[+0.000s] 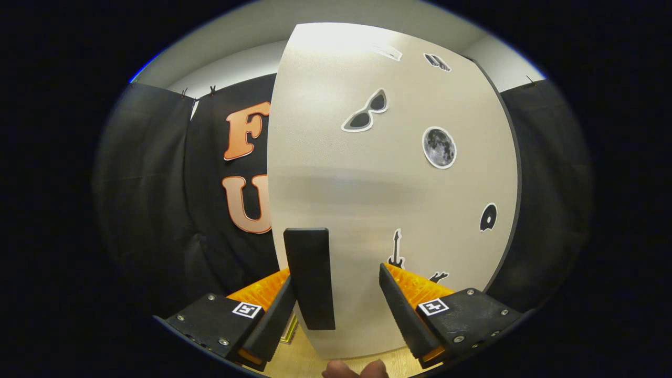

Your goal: Open the shoe cabinet door, grab the shoes and put them into the shoe cabinet, then close the shoe cabinet door.

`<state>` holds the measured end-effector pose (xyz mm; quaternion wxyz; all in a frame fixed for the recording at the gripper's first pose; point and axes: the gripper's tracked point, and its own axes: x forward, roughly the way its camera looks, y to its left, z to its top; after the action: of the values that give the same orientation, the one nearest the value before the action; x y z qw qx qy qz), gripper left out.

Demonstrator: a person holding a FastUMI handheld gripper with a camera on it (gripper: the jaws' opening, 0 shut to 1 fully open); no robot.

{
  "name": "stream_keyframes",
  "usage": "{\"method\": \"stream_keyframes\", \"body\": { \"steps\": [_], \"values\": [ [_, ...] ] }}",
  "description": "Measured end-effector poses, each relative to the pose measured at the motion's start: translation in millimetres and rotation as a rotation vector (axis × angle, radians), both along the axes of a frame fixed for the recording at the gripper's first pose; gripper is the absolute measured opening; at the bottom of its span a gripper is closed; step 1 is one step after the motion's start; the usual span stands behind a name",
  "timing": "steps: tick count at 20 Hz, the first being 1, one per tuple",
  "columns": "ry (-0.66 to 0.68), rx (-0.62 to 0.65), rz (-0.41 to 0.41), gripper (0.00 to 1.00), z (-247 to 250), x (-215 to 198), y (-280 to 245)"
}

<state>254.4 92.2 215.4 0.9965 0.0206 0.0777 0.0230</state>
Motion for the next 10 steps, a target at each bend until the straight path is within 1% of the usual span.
{"method": "stream_keyframes", "body": {
  "steps": [3, 7, 10],
  "values": [
    [-0.001, -0.012, -0.034, 0.93, -0.4, 3.8, -1.1],
    [0.007, -0.015, -0.053, 0.93, 1.9, 17.3, 0.4],
    [0.018, -0.014, -0.061, 0.93, 0.6, 18.2, 1.2]
  ]
}}
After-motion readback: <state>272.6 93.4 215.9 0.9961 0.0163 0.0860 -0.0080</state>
